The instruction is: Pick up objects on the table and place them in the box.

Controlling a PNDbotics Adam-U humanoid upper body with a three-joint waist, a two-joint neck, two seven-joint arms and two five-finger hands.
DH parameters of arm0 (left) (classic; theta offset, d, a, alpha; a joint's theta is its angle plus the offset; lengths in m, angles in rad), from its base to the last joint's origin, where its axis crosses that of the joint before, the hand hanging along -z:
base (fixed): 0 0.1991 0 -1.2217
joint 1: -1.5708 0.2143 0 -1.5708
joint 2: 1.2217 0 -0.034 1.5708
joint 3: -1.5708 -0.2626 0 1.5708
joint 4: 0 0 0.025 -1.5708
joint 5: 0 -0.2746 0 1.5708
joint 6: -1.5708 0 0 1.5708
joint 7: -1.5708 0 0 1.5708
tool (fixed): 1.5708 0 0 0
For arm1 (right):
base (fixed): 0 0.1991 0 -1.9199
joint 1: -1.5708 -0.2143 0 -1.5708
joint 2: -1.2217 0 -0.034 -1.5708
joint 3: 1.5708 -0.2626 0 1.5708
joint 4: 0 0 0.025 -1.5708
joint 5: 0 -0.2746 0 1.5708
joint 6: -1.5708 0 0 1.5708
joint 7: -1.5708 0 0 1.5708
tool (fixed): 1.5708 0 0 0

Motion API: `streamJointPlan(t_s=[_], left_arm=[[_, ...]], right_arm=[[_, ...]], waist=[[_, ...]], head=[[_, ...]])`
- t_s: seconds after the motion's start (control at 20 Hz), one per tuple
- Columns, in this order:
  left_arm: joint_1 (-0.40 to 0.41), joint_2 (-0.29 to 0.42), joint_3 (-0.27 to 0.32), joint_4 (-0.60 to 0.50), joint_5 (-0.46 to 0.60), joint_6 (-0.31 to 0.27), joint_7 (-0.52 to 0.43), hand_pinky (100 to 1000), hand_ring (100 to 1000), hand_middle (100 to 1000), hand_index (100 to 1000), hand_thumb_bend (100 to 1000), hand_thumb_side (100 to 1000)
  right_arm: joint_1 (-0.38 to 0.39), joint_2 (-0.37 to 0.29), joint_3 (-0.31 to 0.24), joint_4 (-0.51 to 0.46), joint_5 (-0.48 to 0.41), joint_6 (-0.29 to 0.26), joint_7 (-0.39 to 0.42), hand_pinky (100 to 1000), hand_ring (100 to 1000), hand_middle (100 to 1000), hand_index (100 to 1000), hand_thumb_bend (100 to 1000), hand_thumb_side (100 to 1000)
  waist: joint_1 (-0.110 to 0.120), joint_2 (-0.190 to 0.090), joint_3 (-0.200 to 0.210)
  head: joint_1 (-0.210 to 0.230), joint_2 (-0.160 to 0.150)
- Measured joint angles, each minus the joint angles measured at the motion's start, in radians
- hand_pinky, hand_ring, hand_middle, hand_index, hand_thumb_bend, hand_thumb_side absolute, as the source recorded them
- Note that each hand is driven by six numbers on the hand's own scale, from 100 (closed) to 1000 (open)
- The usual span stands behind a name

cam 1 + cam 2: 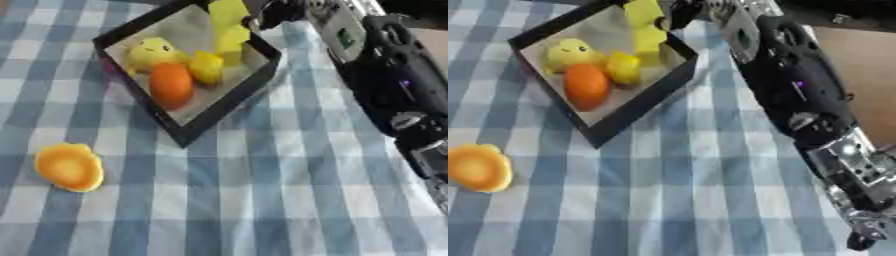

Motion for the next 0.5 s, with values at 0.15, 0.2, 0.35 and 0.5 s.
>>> streamJointPlan(t_s=[0.15, 0.2, 0.35, 0.5], left_arm=[[0.002, 0.000, 0.000, 0.000, 0.000, 0.001, -0.001, 757, 761, 829, 866, 845, 573], [0.005, 0.000, 0.000, 0.000, 0.000, 0.001, -0.001, 757, 761, 829, 866, 845, 573], [0.010, 0.000, 0.000, 0.001, 0.000, 0.001, -0.001, 758, 761, 829, 866, 842, 573], [0.017, 0.000, 0.000, 0.001, 0.000, 0.000, -0.001, 758, 761, 829, 866, 842, 572]], right_arm=[[0.010, -0.032, 0.003, -0.073, -0.075, 0.093, -0.093, 852, 783, 722, 871, 460, 100], [0.018, -0.042, 0.007, -0.095, -0.093, 0.112, -0.109, 852, 783, 722, 871, 460, 100], [0.045, -0.070, 0.016, -0.162, -0.142, 0.144, -0.127, 843, 769, 696, 835, 423, 128], [0.096, -0.119, 0.014, -0.267, -0.232, 0.167, -0.126, 844, 773, 695, 831, 238, 320]], waist=[[0.000, 0.000, -0.005], [0.000, 0.000, -0.006], [0.000, -0.001, -0.009], [0.000, -0.001, -0.015]], head=[[0.005, 0.000], [0.006, 0.000], [0.011, 0.001], [0.022, 0.003]])
